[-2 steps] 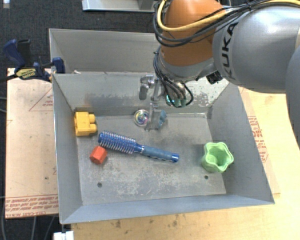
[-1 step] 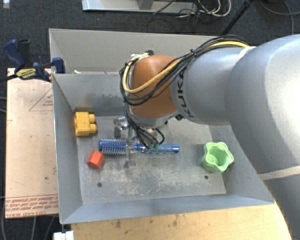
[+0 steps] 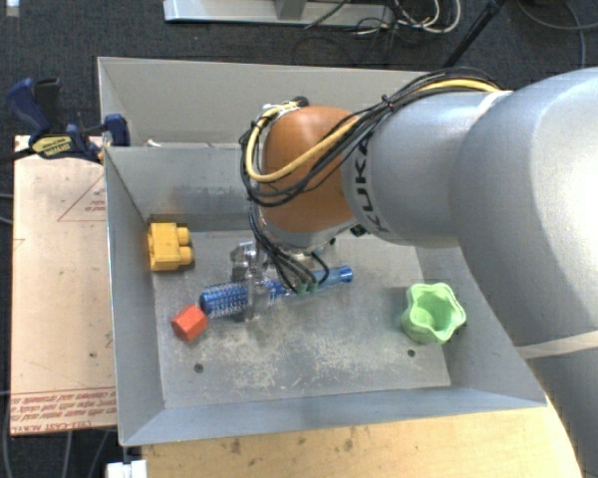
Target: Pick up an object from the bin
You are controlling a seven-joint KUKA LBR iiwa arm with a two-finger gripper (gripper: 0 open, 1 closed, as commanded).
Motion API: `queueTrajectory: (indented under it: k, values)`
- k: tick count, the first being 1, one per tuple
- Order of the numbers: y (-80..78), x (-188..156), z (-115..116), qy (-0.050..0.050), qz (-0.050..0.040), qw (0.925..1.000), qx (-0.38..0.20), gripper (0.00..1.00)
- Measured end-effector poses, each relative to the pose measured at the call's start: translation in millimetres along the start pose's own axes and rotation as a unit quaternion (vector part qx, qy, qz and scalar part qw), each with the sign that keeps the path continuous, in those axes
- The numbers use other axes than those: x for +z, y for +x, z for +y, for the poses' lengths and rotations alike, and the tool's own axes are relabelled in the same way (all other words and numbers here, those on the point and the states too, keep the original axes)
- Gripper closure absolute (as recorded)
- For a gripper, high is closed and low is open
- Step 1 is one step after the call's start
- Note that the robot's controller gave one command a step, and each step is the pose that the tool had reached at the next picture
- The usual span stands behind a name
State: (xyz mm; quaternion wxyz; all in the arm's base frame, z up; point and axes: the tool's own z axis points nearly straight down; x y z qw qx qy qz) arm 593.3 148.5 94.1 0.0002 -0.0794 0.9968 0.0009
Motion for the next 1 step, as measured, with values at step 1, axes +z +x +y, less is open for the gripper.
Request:
queueTrajectory:
  k: [1]
  values:
    - [-32.1, -125.6, -17.6, 0.0, -0.0059, 1.0, 0.003, 1.0]
